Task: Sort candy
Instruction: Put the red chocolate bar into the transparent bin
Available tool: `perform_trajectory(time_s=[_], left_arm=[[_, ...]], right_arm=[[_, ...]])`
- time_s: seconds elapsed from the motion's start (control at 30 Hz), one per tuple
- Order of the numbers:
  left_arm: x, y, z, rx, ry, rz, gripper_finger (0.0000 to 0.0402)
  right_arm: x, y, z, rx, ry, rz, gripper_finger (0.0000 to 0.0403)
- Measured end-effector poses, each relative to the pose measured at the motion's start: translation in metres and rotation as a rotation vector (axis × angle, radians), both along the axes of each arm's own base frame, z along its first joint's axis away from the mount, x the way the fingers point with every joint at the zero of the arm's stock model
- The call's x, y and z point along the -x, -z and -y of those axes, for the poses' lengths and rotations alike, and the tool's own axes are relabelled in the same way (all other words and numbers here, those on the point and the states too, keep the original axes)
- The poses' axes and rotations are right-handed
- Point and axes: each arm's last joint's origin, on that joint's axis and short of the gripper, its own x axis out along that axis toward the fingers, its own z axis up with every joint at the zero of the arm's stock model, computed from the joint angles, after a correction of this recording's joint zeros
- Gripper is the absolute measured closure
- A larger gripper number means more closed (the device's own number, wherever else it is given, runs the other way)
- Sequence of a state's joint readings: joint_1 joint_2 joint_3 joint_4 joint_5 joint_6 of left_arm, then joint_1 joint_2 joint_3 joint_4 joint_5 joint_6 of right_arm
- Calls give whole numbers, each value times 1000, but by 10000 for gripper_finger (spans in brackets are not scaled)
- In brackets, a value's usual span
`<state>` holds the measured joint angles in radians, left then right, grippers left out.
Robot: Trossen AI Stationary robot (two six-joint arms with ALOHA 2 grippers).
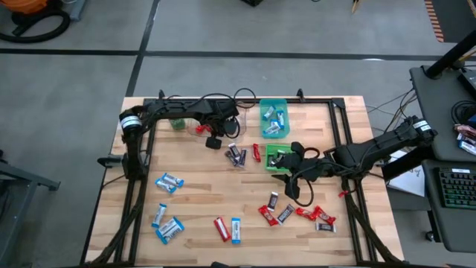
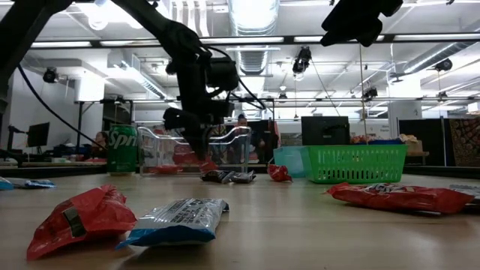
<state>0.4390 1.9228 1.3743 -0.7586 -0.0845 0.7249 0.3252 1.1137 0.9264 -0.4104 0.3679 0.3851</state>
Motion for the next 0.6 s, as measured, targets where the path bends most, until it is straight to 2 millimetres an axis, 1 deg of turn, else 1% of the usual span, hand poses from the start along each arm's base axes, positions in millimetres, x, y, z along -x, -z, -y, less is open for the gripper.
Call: perform_trajectory(time_s=[0.27,0.6], left_arm=[[1,0,-6,-6,-11,11,398],[1,3,-8,-3,-23,7,373]], right_arm=[[0,0,0,-1,0,0,225],[0,0,0,-1,0,0,225]])
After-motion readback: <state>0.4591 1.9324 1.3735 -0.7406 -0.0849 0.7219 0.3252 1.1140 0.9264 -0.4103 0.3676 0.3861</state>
